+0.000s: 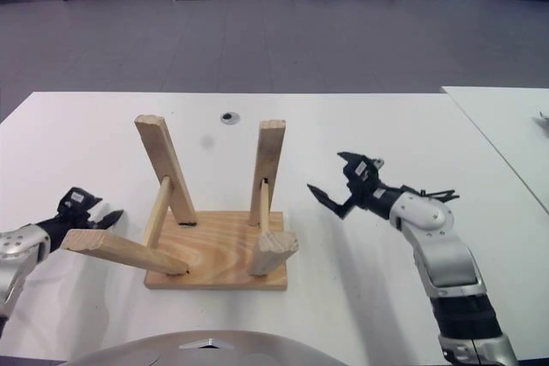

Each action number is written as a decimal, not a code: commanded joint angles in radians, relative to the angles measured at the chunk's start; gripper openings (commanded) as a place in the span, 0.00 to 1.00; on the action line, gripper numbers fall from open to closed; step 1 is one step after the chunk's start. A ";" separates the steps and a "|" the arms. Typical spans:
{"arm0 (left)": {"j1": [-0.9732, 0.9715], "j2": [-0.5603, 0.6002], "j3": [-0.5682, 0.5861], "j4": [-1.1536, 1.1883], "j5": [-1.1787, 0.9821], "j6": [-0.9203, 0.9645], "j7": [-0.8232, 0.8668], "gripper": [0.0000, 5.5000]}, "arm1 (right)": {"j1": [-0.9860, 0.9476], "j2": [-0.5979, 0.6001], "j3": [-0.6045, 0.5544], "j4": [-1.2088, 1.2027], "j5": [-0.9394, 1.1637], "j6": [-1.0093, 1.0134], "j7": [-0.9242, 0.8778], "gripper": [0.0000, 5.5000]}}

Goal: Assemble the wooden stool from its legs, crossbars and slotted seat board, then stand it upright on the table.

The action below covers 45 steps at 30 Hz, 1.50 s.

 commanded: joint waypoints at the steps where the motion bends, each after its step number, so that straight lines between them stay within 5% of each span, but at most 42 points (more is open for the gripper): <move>1: 0.156 0.085 -0.059 -0.159 -0.006 0.038 -0.148 0.57 | 0.181 -0.005 0.087 -0.115 -0.051 0.062 -0.014 0.98; 7: -0.237 -0.112 -0.265 0.050 0.036 0.059 -0.172 0.57 | -0.033 0.124 0.280 0.093 -0.181 0.122 -0.084 0.98; 12: -0.450 -0.241 -0.317 0.232 0.054 0.041 -0.181 0.57 | -0.133 0.180 0.288 0.233 -0.236 0.074 -0.152 0.98; 19: -0.291 -0.121 -0.195 0.117 0.138 0.008 -0.069 0.57 | 0.008 0.128 0.119 0.076 -0.194 0.164 -0.202 0.98; 24: -0.059 -0.069 -0.190 -0.127 0.092 0.104 -0.116 0.57 | 0.155 0.084 0.151 -0.092 -0.156 0.224 -0.129 0.98; 32: -0.137 -0.128 -0.252 -0.306 0.003 0.285 -0.122 0.57 | 0.130 0.187 0.205 -0.275 -0.030 0.414 -0.147 0.98; 38: -0.134 -0.131 -0.102 -0.493 -0.238 0.426 -0.202 0.57 | 0.101 0.132 0.113 -0.407 0.097 0.536 -0.066 0.98; 45: -0.033 -0.080 0.063 -0.616 -0.418 0.502 -0.235 0.57 | 0.093 0.026 -0.131 -0.595 0.305 0.707 0.012 0.98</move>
